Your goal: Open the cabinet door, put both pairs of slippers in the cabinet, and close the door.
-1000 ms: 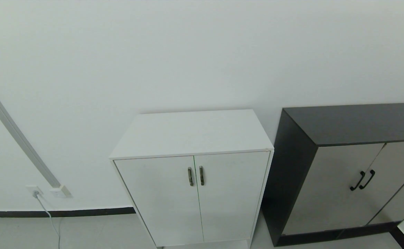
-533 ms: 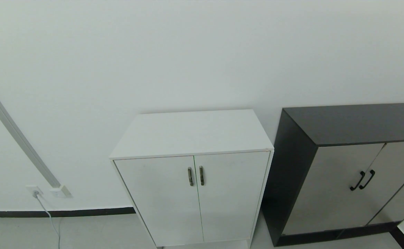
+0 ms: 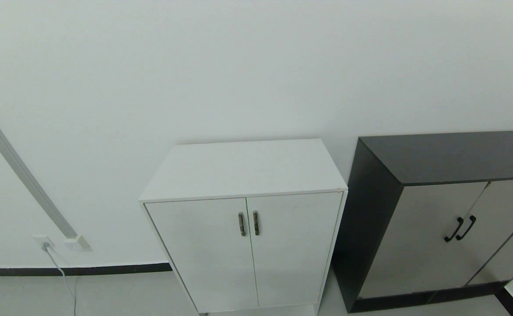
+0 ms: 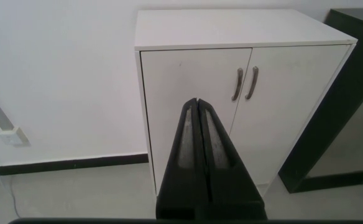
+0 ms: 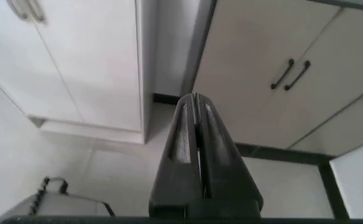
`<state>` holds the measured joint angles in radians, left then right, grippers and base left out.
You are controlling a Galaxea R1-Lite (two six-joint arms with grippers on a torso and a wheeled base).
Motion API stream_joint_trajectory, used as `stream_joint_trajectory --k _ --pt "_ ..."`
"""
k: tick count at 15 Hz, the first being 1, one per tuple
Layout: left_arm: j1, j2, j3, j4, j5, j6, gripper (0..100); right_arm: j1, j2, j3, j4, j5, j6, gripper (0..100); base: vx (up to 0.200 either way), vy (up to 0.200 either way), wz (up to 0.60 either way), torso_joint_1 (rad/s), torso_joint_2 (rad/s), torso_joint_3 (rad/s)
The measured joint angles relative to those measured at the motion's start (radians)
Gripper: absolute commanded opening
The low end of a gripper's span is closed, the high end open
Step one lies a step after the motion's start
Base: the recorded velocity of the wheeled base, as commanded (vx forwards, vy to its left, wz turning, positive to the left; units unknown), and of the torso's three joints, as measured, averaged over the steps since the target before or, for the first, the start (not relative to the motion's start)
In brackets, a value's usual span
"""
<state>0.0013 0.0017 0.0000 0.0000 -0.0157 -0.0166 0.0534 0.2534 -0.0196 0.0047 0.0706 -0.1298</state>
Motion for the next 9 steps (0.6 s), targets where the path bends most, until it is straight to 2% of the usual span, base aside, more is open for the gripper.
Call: stream_joint_trajectory --k 2,5,9 --pt "0.0 0.0 0.0 0.0 0.0 -0.001 0 -0.013 -0.005 0.001 0.0 -0.004 0.061 0 0.0 0.0 0.0 0.0 0.0 0.0" --pt "0.0 0.0 0.0 0.0 0.0 -0.001 0 -0.084 -0.057 0.013 -0.001 -0.019 0.046 0 0.0 0.0 0.0 0.0 0.0 0.0" --pt "0.0 0.0 0.0 0.0 0.0 -0.001 0 -0.133 -0.087 0.016 0.0 -0.02 0.046 0 0.0 0.0 0.0 0.0 0.0 0.0"
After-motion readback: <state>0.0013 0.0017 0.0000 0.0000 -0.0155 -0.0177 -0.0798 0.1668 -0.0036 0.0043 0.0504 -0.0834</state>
